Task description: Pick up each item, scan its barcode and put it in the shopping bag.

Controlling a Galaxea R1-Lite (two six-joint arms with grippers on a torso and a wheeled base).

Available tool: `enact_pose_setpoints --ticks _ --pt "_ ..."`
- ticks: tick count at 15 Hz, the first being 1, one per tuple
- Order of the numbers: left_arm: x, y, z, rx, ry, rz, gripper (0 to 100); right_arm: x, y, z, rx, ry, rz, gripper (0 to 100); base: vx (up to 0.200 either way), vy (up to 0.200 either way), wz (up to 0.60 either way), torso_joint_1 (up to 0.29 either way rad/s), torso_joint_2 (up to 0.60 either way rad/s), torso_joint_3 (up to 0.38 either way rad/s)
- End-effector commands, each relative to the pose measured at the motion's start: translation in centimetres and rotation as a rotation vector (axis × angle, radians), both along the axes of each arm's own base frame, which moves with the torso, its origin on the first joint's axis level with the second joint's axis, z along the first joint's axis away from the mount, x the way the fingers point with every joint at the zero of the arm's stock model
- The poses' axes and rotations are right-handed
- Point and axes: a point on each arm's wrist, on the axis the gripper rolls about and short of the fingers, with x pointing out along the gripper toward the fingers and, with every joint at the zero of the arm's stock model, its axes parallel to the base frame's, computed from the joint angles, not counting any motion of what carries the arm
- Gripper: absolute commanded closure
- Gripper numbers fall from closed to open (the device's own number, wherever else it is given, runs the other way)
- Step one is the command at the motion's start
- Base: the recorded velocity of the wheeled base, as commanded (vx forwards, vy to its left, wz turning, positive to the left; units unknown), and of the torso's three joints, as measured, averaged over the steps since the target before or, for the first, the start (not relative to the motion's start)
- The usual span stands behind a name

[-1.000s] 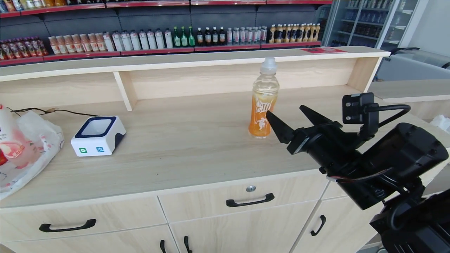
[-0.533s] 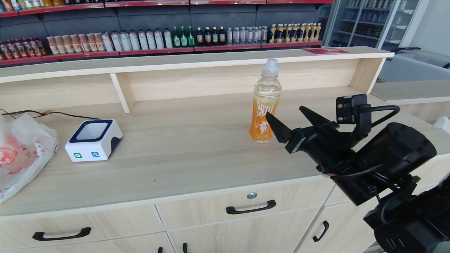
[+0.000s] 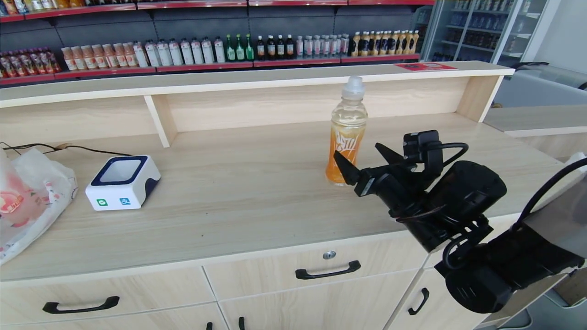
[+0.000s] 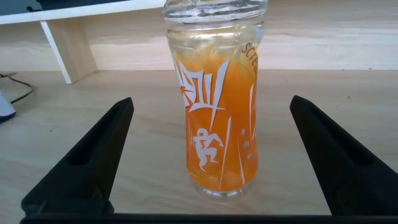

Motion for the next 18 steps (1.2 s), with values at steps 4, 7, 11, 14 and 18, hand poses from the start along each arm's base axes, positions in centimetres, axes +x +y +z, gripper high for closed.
enact_pose_setpoints --ticks 4,7,11,14,18 --pt "0.0 0.0 0.0 0.000 0.000 0.002 0 1.8 -0.9 -1.4 -0.013 0.024 -0.048 0 0.000 0.000 0.00 0.000 0.00 0.000" --pt "0.0 0.0 0.0 0.000 0.000 0.000 0 2.2 -1.5 -1.6 -0.016 0.030 -0.066 0 0.000 0.000 0.00 0.000 0.00 0.000" --pt "0.0 0.0 0.0 0.000 -0.002 0.000 0 2.7 -1.5 -1.9 -0.013 0.032 -0.073 0 0.000 0.000 0.00 0.000 0.00 0.000" --pt "0.0 0.0 0.0 0.000 -0.002 0.000 0 3.0 -2.2 -1.9 -0.012 0.034 -0.094 0 0.000 0.000 0.00 0.000 0.00 0.000" --pt "0.0 0.0 0.0 0.000 -0.002 0.000 0 3.1 -2.3 -2.0 -0.014 0.036 -0.096 0 0.000 0.000 0.00 0.000 0.00 0.000"
